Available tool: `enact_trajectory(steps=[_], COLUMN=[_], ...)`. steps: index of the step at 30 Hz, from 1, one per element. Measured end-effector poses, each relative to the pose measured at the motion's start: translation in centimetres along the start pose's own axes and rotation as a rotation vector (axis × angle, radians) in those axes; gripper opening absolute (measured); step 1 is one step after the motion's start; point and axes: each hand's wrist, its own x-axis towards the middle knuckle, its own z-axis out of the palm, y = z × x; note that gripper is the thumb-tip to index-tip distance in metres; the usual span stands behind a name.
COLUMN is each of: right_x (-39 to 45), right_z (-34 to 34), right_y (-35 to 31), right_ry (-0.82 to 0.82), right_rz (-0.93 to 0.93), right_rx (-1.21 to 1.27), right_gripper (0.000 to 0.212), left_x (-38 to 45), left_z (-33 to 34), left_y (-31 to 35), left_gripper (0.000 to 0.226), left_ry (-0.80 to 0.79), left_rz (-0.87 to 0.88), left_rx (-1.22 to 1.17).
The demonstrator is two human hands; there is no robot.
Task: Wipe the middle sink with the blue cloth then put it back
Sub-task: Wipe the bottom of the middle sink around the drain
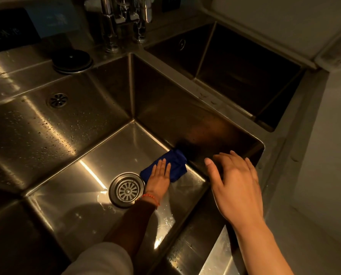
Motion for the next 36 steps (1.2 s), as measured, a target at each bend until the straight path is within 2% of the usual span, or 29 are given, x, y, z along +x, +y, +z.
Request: enact_trajectory(steps=[12,18,26,30,36], right_x=[-0.1,-0.9,-1.6,-1.7,-1.5], right_z=[-0.2,-1.3,-2.5,-2.5,-2.3], right_y=[-0.1,0.7,4.0,4.5,4.6], right_ry=[0.076,0.214,0.154,0.149,0.158], right_rz=[0.048,0.000,0.030,0.022,0.030], right_rx=[0.061,0.161,0.139,0.133,0.176], right_gripper=[0.038,0.036,0.046,0.039,0.031], left_x=[0.8,0.4,-0.4,-0.9,-1.7], left_z=[-0.6,-0.8,-0.8,-0.6,0.2], left_y=[-2.1,-2.1,-1.2,-0.3,1.4], left_gripper=[0.075,0.082,0.080,0.069,0.074], left_ry=[-0.043,-0.069,-0.075,-0.069,-0.060], left_rz=[0.017,0.031,0.047,0.043,0.050], left_rx=[0.024,0.023,0.011,-0.025,-0.030])
